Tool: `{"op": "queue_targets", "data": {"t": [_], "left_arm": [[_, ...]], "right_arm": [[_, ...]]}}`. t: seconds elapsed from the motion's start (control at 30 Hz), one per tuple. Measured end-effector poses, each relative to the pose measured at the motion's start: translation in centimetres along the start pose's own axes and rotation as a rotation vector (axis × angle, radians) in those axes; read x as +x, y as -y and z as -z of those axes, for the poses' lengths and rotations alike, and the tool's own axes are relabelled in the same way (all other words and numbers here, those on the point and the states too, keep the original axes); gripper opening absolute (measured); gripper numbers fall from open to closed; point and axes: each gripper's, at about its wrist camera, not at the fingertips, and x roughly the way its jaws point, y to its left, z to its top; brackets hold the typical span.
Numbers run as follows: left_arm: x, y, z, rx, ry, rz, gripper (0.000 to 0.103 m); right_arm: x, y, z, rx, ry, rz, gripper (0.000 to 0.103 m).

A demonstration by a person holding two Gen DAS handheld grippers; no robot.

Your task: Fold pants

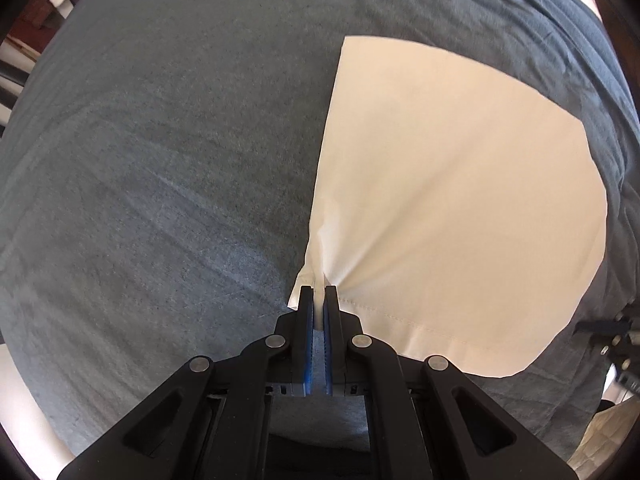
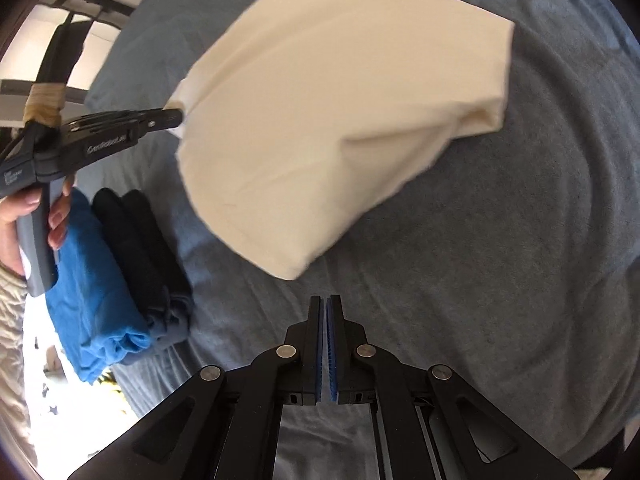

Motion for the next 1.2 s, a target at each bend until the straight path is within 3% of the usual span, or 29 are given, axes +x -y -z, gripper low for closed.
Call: {"op": "queue_targets", "data": {"t": [0.1,0.17,0.27,0.3,0.4,0.5,0.7,0.87,1.07,1.2], "left_arm": [[-0.7,1.2,-0.1,0.030,-0.011,-0.057,0.017],[-1.9,1.4,0.3,0.024,-0.003,-0.103,0.032],[-5.4,2.0,1.3,-0.034,0.055,-0.164,0.038],[-6.3,2.2,1.6,-0.056,0.076,-0.169,0.040],[-9.7,3.5,3.5,-0.224,0.167,-0.129,0.048],[-10.4,4.8,5.9,-0.418,0.212,-0.048,0.049],[-8.6,10.5,9.0,-0.659,0.229,0.008,0.049],[-6.7,15.1,9.4,-0.704,0.228,0.037,0.049],[-5.0,19.4,8.8,-0.683,0.206,-0.152,0.051],[-4.6,19.9,9.1,-0.733,0.187,-0.194,0.051]], "right_arm": [[-1.2,0.9,-0.2,0.009,0.036,0.045,0.004],[-2.0,1.3,-0.5,0.009,0.061,0.059,0.004],[-3.8,1.7,-1.0,0.002,0.115,0.080,0.008],[-4.5,1.9,-1.3,-0.004,0.139,0.081,0.014],[-7.0,2.7,-2.1,-0.030,0.226,0.057,0.034],[-9.2,4.1,-3.2,-0.055,0.297,0.045,0.040],[-11.4,5.8,-6.1,-0.221,0.344,0.071,0.044],[-11.1,6.9,-8.9,-0.410,0.302,0.105,0.044],[-10.1,7.7,-9.8,-0.718,0.248,0.169,0.044],[-9.2,8.0,-10.0,-0.842,0.199,0.198,0.044]]}}
